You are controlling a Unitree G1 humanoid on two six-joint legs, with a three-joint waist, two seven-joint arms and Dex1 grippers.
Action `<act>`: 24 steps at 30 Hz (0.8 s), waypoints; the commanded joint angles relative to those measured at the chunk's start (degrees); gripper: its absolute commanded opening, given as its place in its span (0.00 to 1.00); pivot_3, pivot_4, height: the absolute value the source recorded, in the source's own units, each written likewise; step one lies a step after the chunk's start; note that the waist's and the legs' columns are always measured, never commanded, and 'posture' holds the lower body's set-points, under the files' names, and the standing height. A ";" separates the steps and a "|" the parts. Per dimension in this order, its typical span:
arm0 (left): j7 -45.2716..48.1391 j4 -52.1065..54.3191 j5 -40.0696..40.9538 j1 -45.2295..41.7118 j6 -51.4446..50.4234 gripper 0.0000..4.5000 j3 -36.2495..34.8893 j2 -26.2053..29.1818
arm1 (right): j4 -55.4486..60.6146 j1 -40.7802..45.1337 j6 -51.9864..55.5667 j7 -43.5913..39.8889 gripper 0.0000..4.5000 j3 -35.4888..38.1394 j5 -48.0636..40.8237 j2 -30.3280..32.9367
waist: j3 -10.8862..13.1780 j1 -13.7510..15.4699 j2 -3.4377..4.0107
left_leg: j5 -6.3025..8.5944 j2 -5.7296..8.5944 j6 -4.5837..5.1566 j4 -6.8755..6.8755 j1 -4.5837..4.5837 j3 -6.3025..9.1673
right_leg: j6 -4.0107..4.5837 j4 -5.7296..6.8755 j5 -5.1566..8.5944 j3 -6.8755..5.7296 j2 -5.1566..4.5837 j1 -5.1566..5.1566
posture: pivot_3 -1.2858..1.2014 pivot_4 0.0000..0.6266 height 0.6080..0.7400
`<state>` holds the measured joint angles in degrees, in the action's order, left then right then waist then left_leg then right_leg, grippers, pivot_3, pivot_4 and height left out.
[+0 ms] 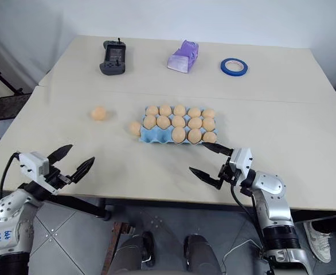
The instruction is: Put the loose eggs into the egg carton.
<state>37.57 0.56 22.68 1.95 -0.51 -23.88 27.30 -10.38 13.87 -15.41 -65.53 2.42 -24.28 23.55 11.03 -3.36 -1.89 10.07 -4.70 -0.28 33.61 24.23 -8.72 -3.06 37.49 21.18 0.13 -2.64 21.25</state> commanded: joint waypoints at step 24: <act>-1.30 -41.56 -8.62 -41.51 5.62 1.00 14.29 -7.40 | 5.08 -2.39 -0.50 3.14 1.00 -0.03 0.29 -0.69 | 0.02 0.18 -0.04 | -0.14 -0.04 0.05 0.21 0.04 -0.13 | -0.16 0.23 -0.05 0.07 0.32 0.13 | 0.52 0.24 1.00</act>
<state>36.14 -39.80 14.67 -38.35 3.46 -9.74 19.93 -7.89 11.90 -15.87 -62.88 2.01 -23.45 22.45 11.05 -3.18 -1.94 9.95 -4.73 -0.27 33.84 24.28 -8.86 -3.23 37.74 21.13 0.20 -2.33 21.38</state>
